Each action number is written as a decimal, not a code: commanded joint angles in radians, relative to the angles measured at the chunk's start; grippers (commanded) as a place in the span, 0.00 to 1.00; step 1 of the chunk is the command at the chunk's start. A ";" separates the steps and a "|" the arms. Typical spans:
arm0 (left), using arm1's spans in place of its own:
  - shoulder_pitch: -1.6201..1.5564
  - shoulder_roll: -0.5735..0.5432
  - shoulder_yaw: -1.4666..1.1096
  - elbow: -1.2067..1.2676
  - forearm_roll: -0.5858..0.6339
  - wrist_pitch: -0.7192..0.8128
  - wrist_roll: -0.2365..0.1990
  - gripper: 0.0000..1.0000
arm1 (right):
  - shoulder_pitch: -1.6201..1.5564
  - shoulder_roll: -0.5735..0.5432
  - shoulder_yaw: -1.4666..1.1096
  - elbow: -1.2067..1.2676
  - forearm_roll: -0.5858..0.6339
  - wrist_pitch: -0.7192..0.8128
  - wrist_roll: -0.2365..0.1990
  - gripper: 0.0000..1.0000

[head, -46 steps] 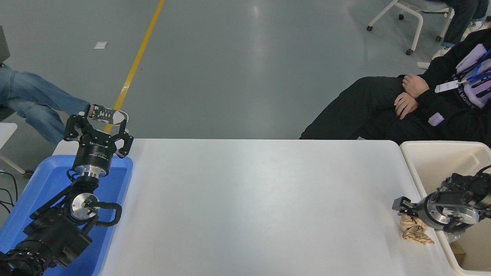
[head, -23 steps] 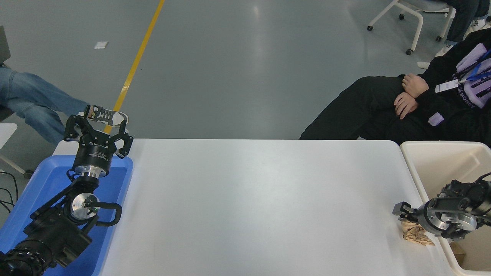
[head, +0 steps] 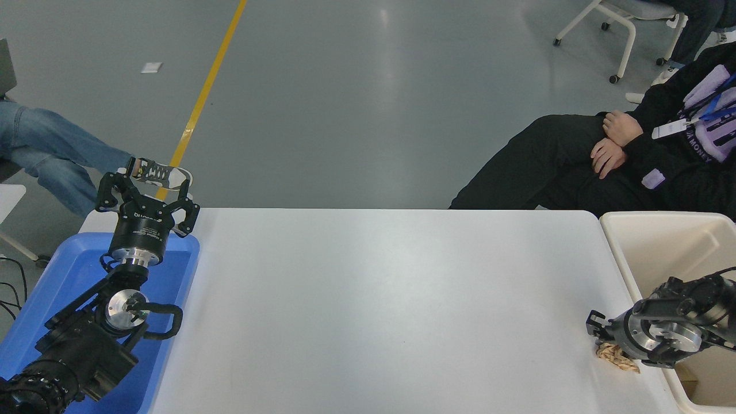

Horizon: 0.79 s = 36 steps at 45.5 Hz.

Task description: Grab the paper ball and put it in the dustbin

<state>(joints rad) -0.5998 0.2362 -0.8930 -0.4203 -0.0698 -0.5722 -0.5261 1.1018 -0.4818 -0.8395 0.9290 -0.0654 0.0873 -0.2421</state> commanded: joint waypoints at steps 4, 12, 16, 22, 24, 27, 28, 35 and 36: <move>0.000 0.000 0.000 0.000 0.001 0.000 0.000 0.99 | 0.010 -0.014 0.000 0.005 0.056 0.003 0.000 0.00; 0.000 0.000 -0.001 0.000 0.001 0.000 0.000 0.99 | 0.064 -0.049 -0.015 0.066 0.067 0.009 0.001 0.00; 0.000 0.000 0.000 0.000 0.001 0.000 0.000 0.99 | 0.133 -0.073 -0.046 0.158 0.067 0.012 0.001 0.00; 0.000 0.000 -0.001 0.000 0.001 0.000 0.000 0.99 | 0.343 -0.090 -0.159 0.341 0.067 0.098 0.004 0.00; 0.000 0.000 0.000 0.000 0.001 0.000 0.000 0.99 | 0.416 -0.093 -0.187 0.387 0.067 0.159 0.006 0.00; 0.000 0.000 0.000 0.000 0.001 0.000 0.000 0.99 | 0.504 -0.100 -0.202 0.419 0.067 0.283 0.006 0.00; 0.000 0.000 0.000 0.000 0.001 0.000 0.000 0.99 | 0.533 -0.101 -0.202 0.424 0.067 0.334 0.006 0.00; 0.000 0.000 0.000 0.000 0.001 0.000 0.000 0.99 | 0.726 -0.104 -0.194 0.427 0.091 0.698 0.007 0.00; 0.000 0.000 0.000 0.000 0.001 0.000 0.001 0.99 | 0.752 -0.104 -0.197 0.427 0.102 0.698 0.007 0.00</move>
<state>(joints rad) -0.5997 0.2363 -0.8934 -0.4201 -0.0692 -0.5721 -0.5262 1.5511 -0.5717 -0.9982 1.2742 0.0019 0.4059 -0.2378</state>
